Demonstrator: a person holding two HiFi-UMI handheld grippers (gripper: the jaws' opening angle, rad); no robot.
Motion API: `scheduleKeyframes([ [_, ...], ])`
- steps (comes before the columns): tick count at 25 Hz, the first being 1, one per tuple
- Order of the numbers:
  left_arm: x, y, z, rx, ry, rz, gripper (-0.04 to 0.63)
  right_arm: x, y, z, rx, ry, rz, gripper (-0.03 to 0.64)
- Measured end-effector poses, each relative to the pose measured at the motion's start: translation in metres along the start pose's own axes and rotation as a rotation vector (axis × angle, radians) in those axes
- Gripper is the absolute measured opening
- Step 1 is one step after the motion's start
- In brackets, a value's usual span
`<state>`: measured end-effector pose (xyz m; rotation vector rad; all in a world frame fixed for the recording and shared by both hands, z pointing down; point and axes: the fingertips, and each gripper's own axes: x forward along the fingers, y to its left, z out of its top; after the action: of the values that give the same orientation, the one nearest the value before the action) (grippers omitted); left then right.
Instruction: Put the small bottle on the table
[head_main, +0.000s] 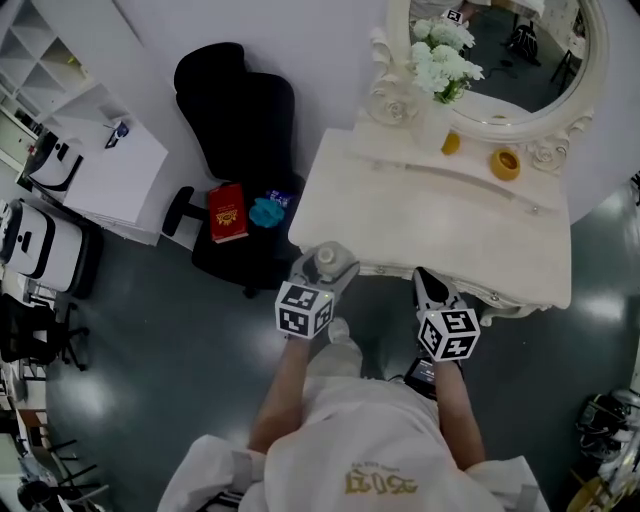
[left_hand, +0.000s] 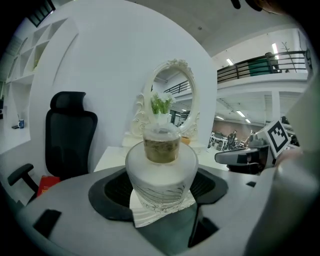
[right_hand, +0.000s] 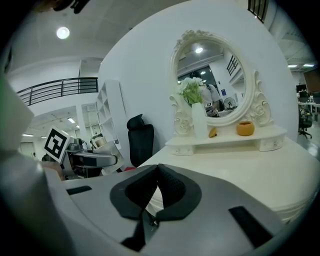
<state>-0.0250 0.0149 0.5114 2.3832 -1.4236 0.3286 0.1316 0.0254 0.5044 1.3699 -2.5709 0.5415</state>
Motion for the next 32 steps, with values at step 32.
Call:
scheduleKeyframes([
  [32,0.075,0.143,0.031,0.044,0.063,-0.135,0.345,0.135,-0.01,0.043,0.064,-0.028,-0.193,0.012],
])
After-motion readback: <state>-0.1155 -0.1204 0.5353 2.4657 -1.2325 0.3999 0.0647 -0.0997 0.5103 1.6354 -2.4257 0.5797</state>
